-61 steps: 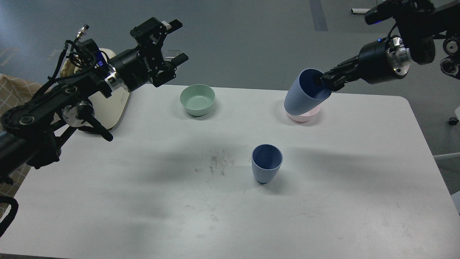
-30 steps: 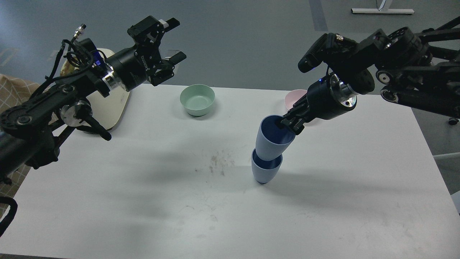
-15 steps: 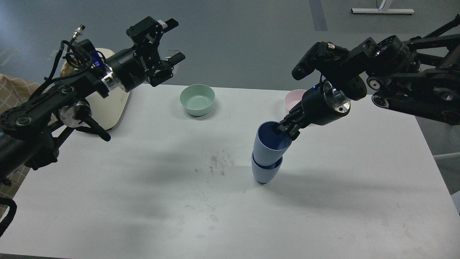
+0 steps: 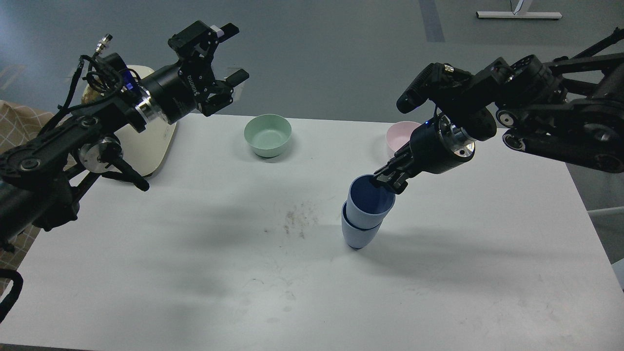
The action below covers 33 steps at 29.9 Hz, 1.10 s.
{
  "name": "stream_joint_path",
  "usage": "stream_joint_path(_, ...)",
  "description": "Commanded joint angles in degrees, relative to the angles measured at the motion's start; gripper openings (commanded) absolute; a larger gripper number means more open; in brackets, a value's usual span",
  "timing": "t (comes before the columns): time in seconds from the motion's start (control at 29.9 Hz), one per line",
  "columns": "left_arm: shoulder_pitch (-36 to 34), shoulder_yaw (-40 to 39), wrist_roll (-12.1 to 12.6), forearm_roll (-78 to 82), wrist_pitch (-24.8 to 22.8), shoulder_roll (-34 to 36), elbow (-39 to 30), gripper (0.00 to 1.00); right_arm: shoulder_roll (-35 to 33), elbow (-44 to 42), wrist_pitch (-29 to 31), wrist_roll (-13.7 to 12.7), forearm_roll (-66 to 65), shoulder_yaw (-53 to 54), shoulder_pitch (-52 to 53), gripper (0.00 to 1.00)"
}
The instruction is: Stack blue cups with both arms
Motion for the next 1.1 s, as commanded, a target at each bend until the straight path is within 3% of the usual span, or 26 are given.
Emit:
stream_joint_path(0.0,0.0,0.0,0.0,0.0,0.0,0.0,0.0,0.97,-0.1,0.0,0.0,0.0,0.0,0.0,-0.1,0.5)
stream_joint_path(0.07,0.0,0.0,0.0,0.0,0.0,0.0,0.0,0.97,-0.1,0.0,0.0,0.0,0.0,0.0,-0.5,0.72)
stream_joint_path(0.1,0.0,0.0,0.0,0.0,0.0,0.0,0.0,0.97,-0.1,0.0,0.0,0.0,0.0,0.0,-0.6,0.79)
stream_joint_path(0.13,0.0,0.0,0.0,0.0,0.0,0.0,0.0,0.97,-0.2,-0.1,0.0,0.0,0.1,0.0,-0.6,0.96)
stream_joint_path(0.17,0.0,0.0,0.0,0.0,0.0,0.0,0.0,0.97,-0.3,-0.2,0.0,0.0,0.0,0.0,-0.6,1.0)
stream_joint_path(0.4,0.0,0.0,0.0,0.0,0.0,0.0,0.0,0.97,-2.1,-5.2,0.0,0.1,2.4,1.7,-0.2,1.0)
stream_joint_path(0.67,0.4,-1.4,-0.1,-0.1,0.0,-0.4,0.4,0.98,-7.4,-13.9,0.0,0.1,16.4,6.4,-0.5,1.0)
stream_joint_path(0.94,1.2,-3.6,-0.5,-0.8,0.0,-0.4,1.1,0.98,-12.2,-19.8,-7.1,0.1,27.6,16.9,-10.1,1.0)
stream_joint_path(1.07,1.1,-3.7,-0.4,-1.1,4.0,-0.7,3.2,0.98,-12.4,-22.4,-12.3,0.0,33.1,27.9,-17.4,1.0)
